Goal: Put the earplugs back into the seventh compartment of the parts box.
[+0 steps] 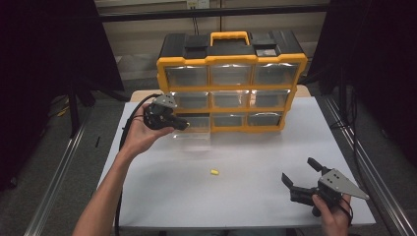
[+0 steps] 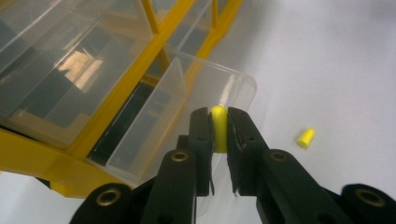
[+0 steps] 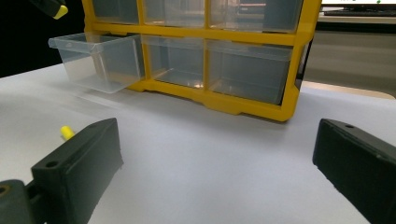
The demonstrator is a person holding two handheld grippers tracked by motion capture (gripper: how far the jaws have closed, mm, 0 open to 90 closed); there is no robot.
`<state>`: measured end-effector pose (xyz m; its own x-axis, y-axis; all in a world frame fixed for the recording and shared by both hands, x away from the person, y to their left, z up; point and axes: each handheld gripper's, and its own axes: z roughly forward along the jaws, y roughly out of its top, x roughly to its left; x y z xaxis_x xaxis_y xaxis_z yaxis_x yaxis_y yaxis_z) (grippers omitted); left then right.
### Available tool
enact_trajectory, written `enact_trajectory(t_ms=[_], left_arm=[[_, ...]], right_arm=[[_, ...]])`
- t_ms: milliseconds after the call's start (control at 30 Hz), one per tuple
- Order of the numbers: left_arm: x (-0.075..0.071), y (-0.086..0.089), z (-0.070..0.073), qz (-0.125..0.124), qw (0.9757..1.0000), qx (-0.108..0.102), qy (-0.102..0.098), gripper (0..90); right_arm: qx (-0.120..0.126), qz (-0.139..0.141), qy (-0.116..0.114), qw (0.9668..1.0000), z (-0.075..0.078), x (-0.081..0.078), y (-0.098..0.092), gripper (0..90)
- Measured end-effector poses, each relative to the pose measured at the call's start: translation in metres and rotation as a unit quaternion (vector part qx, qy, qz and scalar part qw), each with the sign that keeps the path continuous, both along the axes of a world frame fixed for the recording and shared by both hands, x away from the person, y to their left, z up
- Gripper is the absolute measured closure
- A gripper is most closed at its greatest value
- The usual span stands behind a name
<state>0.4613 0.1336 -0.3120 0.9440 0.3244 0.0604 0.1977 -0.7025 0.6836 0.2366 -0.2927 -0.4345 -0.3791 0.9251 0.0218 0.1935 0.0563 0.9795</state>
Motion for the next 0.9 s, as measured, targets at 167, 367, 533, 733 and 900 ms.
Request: enact_trajectory(t_ms=[167,367,533,733,900], left_arm=[[0.008,-0.004,0.0,0.002,0.9998,0.017,0.006,81.0],[0.015,-0.01,-0.008,0.009,0.9992,0.038,0.007,80.9],[0.018,-0.015,-0.01,0.01,0.9987,0.05,0.004,80.5],[0.024,-0.019,-0.016,0.011,0.998,0.061,0.01,80.5],[0.03,-0.02,-0.023,0.017,0.9974,0.068,0.017,80.5]], right_arm=[[0.0,0.0,0.0,1.0,0.0,0.0,0.0,1.0],[0.0,0.001,0.0,1.0,0.0,0.0,0.0,1.1],[0.001,0.001,0.0,1.0,0.0,0.0,0.0,1.0],[0.001,0.001,0.0,1.0,0.0,0.0,0.0,1.1],[0.001,0.001,0.0,1.0,0.0,0.0,0.0,1.1]])
